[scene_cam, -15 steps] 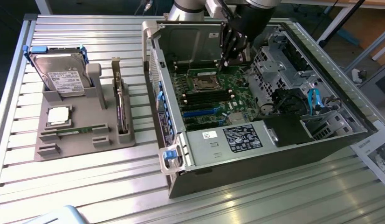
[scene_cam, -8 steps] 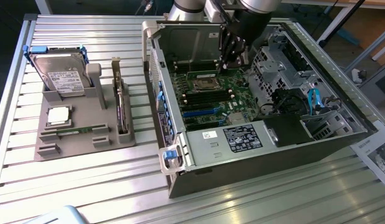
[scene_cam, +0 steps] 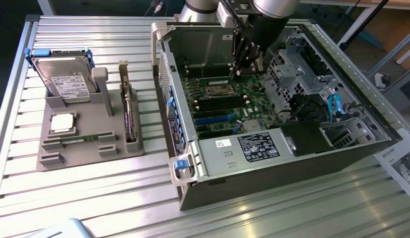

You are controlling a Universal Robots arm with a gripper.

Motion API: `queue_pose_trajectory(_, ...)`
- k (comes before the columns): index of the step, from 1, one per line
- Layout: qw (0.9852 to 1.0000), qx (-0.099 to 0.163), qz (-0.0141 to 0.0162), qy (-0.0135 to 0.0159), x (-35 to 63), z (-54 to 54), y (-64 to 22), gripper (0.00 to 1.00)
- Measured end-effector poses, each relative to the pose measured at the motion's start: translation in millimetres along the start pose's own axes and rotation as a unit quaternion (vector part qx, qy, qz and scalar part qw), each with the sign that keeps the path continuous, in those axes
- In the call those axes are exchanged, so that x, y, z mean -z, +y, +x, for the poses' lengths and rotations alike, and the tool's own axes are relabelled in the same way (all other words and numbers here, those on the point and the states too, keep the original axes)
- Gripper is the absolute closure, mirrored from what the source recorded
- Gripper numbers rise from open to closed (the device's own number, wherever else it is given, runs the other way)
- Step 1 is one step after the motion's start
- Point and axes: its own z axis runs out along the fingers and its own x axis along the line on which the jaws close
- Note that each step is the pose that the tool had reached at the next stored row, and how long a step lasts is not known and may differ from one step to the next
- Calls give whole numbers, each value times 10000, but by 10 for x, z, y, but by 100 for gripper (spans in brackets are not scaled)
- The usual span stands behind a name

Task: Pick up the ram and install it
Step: 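Insert the ram into the slot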

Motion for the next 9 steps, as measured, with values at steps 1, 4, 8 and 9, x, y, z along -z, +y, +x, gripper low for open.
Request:
queue_pose_trajectory(1,10000,-5,0,-3,-18,0,-1,88)
queue_pose_trajectory(4,10000,-14,1,-7,-51,1,-1,88)
queue_pose_trajectory(8,10000,-30,2,-13,-100,4,-3,88)
queue_pose_trajectory(9,10000,-33,2,-14,-107,4,-3,88)
